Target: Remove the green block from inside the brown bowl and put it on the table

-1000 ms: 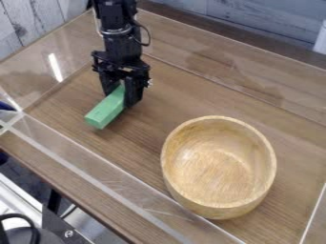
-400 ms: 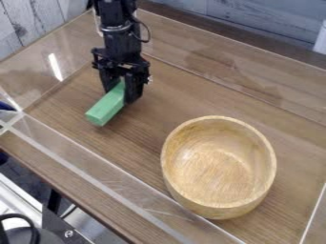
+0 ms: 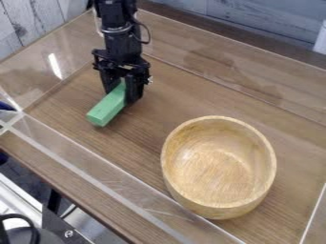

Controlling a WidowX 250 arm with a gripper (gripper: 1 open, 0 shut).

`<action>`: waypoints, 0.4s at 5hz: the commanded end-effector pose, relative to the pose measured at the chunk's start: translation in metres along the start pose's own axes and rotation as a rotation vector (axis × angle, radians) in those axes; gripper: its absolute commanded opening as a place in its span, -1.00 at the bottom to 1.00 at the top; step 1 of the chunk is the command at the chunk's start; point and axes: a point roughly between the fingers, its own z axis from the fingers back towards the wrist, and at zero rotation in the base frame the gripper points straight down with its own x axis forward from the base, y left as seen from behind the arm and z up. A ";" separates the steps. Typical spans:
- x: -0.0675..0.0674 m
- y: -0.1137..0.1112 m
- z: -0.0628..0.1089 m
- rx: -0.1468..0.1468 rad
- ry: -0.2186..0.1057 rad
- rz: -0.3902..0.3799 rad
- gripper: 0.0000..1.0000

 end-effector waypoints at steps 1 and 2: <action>0.010 0.006 0.024 0.019 -0.065 0.011 1.00; 0.010 0.004 0.036 0.011 -0.081 0.013 1.00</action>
